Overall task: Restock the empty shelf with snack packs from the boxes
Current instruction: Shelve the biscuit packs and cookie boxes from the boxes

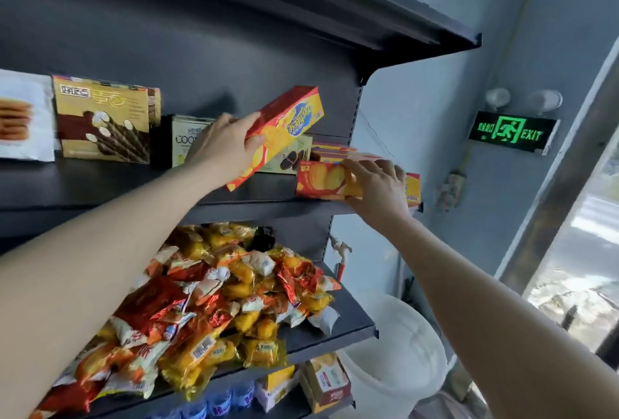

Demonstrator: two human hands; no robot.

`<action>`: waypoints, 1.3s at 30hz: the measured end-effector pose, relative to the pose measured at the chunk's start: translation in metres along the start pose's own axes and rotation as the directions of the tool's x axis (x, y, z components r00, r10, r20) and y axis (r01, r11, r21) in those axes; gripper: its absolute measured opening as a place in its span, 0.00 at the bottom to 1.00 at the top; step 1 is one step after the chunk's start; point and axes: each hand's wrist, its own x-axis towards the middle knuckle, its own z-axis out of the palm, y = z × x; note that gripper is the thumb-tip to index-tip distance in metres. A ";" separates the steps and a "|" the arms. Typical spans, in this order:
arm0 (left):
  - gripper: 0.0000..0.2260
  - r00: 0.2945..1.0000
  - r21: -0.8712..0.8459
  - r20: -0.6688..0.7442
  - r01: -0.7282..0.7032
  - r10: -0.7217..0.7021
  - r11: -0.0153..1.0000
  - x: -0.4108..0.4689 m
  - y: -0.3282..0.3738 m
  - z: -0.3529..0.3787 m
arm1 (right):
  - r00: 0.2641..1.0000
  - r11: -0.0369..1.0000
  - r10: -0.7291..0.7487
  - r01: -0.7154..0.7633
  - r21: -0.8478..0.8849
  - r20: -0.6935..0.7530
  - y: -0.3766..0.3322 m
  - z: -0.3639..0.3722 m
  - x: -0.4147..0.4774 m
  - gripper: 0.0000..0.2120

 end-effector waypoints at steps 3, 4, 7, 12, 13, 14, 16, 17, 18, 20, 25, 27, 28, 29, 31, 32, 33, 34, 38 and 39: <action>0.23 0.997 0.055 -0.005 0.077 -0.077 0.996 0.012 0.005 0.008 | 0.996 0.994 -0.087 0.087 0.067 -0.007 -0.006 0.023 0.034 0.35; 0.23 0.995 0.074 -0.010 0.098 -0.097 0.992 0.015 0.007 0.011 | 0.993 0.984 -0.121 0.121 0.129 -0.005 -0.007 0.030 0.043 0.34; 0.22 0.989 0.105 -0.022 0.147 -0.145 0.984 0.022 0.011 0.017 | 0.970 0.906 -0.241 0.216 0.365 0.023 -0.003 0.049 0.063 0.26; 0.22 0.995 0.180 -0.027 0.097 -0.094 0.979 0.024 0.023 0.023 | 0.987 0.774 -0.141 0.159 0.613 -0.078 0.014 0.046 0.083 0.18; 0.23 0.997 0.194 -0.037 0.072 -0.065 0.978 0.025 0.026 0.023 | 0.995 0.734 -0.072 0.100 0.671 -0.069 0.017 0.041 0.086 0.18; 0.25 0.998 0.217 -0.052 0.035 -0.025 0.976 0.026 0.030 0.023 | 0.999 0.668 -0.008 0.031 0.744 -0.035 0.019 0.035 0.088 0.20; 0.29 0.995 0.272 -0.060 -0.059 0.078 0.960 0.028 0.041 0.023 | 0.990 0.477 0.103 -0.132 0.869 0.094 0.023 0.025 0.099 0.27; 0.31 0.990 0.297 -0.055 -0.109 0.131 0.949 0.029 0.047 0.024 | 0.975 0.364 0.141 -0.212 0.907 0.172 0.025 0.022 0.106 0.29; 0.33 0.982 0.321 -0.051 -0.156 0.181 0.934 0.030 0.053 0.025 | 0.957 0.254 0.153 -0.279 0.926 0.246 0.029 0.020 0.111 0.30; 0.34 0.964 0.354 -0.063 -0.221 0.259 0.909 0.034 0.060 0.026 | 0.926 0.112 0.112 -0.373 0.921 0.361 0.035 0.018 0.118 0.25; 0.40 0.981 0.355 -0.122 -0.100 0.152 0.929 0.041 0.050 0.021 | 0.909 -0.186 -0.039 -0.414 0.891 0.415 0.048 0.016 0.110 0.19; 0.40 0.984 0.167 -0.153 0.113 -0.087 0.980 0.037 0.046 0.017 | 0.920 -0.291 -0.062 -0.387 0.875 0.387 0.050 0.014 0.105 0.20; 0.38 0.963 0.040 -0.140 0.237 -0.230 0.971 0.036 0.045 0.016 | 0.924 -0.317 -0.069 -0.378 0.870 0.377 0.051 0.012 0.102 0.20; 0.35 0.931 -0.072 -0.092 0.347 -0.353 0.935 0.034 0.045 0.015 | 0.927 -0.337 -0.077 -0.370 0.866 0.366 0.052 0.011 0.100 0.20; 0.29 0.873 -0.328 0.060 0.475 -0.484 0.817 0.032 0.047 0.016 | 0.934 -0.367 -0.087 -0.354 0.860 0.347 0.053 0.007 0.094 0.18; 0.24 0.858 -0.479 0.117 0.490 -0.500 0.729 0.031 0.048 0.018 | 0.935 -0.372 -0.091 -0.350 0.860 0.342 0.053 0.004 0.092 0.16; 0.18 0.853 -0.609 0.142 0.475 -0.502 0.636 0.032 0.048 0.020 | 0.934 -0.376 -0.099 -0.354 0.856 0.343 0.053 0.002 0.090 0.12; 0.14 0.857 -0.695 0.146 0.444 -0.494 0.566 0.032 0.046 0.022 | 0.930 -0.382 -0.103 -0.364 0.850 0.352 0.053 -0.001 0.087 0.10; 0.13 0.890 -0.902 0.249 0.357 -0.382 0.243 0.027 0.052 0.028 | 0.911 -0.347 -0.068 -0.404 0.846 0.408 0.062 0.002 0.073 0.08; 0.16 0.893 -0.924 0.272 0.347 -0.358 0.162 0.025 0.055 0.028 | 0.914 -0.320 -0.065 -0.398 0.860 0.400 0.066 0.006 0.071 0.10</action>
